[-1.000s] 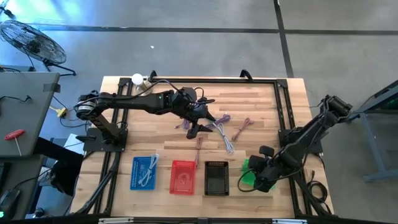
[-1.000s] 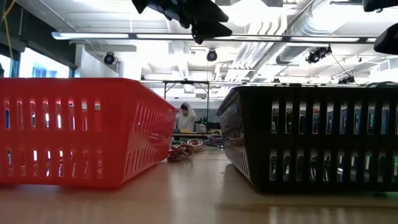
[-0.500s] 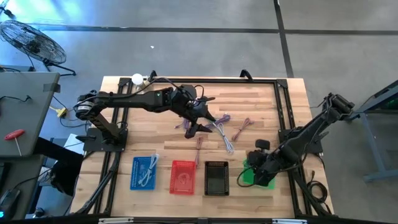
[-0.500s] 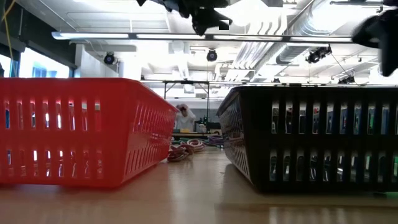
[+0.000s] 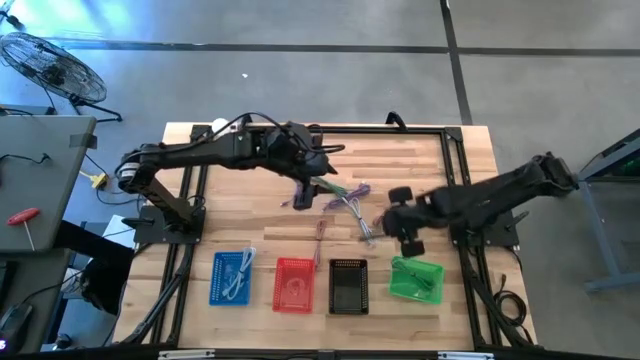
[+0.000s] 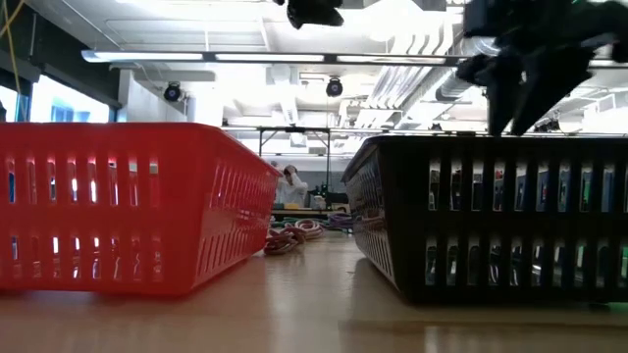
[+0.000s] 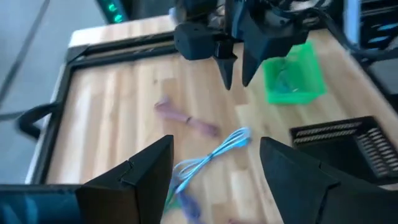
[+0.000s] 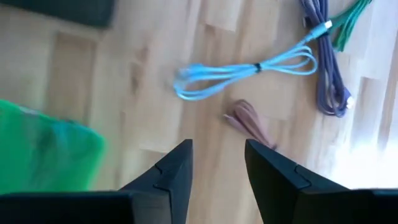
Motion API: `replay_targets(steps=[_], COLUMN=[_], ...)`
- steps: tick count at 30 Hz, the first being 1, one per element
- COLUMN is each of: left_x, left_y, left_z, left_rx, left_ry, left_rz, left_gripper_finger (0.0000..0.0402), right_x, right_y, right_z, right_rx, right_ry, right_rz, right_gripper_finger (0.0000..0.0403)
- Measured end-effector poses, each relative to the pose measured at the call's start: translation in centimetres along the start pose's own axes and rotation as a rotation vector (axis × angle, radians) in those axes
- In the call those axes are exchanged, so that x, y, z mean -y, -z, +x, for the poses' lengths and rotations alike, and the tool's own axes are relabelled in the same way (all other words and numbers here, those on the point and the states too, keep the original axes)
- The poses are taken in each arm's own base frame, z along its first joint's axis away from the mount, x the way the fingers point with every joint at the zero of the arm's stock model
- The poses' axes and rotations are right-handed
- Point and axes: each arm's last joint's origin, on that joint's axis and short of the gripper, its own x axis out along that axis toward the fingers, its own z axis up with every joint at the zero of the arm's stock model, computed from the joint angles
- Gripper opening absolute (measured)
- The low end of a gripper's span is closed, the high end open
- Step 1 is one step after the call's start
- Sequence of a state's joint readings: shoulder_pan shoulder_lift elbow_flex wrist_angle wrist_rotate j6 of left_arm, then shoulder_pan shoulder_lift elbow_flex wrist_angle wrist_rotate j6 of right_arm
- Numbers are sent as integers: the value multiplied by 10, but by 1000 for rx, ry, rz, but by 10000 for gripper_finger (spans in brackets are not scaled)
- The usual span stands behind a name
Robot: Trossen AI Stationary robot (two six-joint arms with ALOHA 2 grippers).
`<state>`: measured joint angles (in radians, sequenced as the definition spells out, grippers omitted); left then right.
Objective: Pick & Place USB Port
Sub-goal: Put the right pink charger cable into the red bin
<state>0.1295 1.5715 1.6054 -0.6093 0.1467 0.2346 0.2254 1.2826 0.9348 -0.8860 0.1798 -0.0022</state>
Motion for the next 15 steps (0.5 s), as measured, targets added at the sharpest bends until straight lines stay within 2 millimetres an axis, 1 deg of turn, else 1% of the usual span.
replay_targets(steps=[4,8,12,15], left_x=[-3,-5,-5,-5], left_y=[2,9,12,13], left_z=[-5,-6,-6,-6], left_rx=[-85,-167,-212,-219], left_ry=[-121,-212,-247,-252], left_rz=[1,4,6,7], left_gripper_finger=[232,232,232,232], right_x=[28,50,65,72], right_y=[2,7,8,7], right_z=[5,7,14,28], right_rx=[-16,-27,-28,-62], right_ry=[-31,-17,-35,-74], right_rz=[-67,-111,-102,-106], right_gripper_finger=[137,137,137,137])
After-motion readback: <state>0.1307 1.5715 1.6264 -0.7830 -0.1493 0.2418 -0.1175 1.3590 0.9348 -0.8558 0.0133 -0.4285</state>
